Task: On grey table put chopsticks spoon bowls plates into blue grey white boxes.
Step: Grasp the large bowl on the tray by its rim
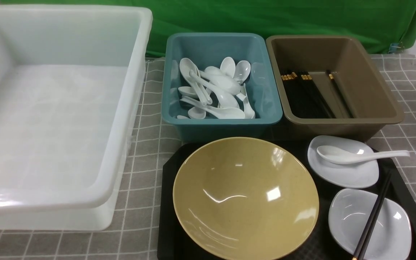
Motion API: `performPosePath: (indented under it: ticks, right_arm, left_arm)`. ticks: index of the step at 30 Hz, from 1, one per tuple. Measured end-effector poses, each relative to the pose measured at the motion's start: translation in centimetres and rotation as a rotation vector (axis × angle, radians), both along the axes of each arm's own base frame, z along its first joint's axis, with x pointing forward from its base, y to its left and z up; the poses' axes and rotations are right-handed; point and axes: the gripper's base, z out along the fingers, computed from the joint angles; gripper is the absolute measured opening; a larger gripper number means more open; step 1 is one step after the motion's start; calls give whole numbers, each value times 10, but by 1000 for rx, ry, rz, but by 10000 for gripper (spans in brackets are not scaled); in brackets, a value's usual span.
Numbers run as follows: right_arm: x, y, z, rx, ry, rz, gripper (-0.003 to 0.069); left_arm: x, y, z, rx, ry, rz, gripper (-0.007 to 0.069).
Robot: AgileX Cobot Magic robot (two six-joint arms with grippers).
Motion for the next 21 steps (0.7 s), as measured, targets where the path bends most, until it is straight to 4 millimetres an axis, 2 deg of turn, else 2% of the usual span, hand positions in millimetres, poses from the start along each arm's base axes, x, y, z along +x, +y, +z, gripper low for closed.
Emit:
performPosePath:
  ticks: [1,2,3,4,5,6,8,9,11,13,14,15,18,19,21]
  right_arm:
    - [-2,1,12,-69,-18,10,25]
    - [-5,2,34,-150,-36,29,17]
    - [-4,3,50,-252,1,49,10]
    - [-2,4,50,-283,33,55,10]
    - [2,4,62,-405,137,72,9]
    - [7,5,64,-466,219,82,9]
    - [16,3,67,-582,382,93,9]
    - [17,3,65,-594,405,95,9]
    - [29,1,60,-700,576,105,10]
    - [39,2,54,-756,661,126,11]
    - [40,2,53,-761,668,127,12]
    - [47,4,48,-787,726,149,15]
    - [55,5,44,-809,764,166,18]
    - [58,6,42,-815,777,172,20]
    - [62,7,40,-829,796,183,25]
  left_arm:
    - [-1,-2,13,64,5,-17,21]
    - [1,-6,36,166,40,-53,21]
    - [9,-9,51,258,125,-98,21]
    - [9,-10,57,289,140,-112,21]
    - [22,-13,72,416,284,-192,21]
    - [30,-15,77,477,362,-239,21]
    - [52,-17,86,589,530,-363,21]
    - [52,-17,86,591,531,-361,21]
    - [92,-21,94,679,701,-569,21]
    - [120,-28,97,691,713,-693,21]
    - [126,-29,98,688,718,-709,21]
    - [151,-42,98,686,710,-804,21]
    - [178,-68,97,761,742,-889,22]
    - [188,-83,97,808,771,-905,24]
    - [202,-100,94,904,827,-892,34]
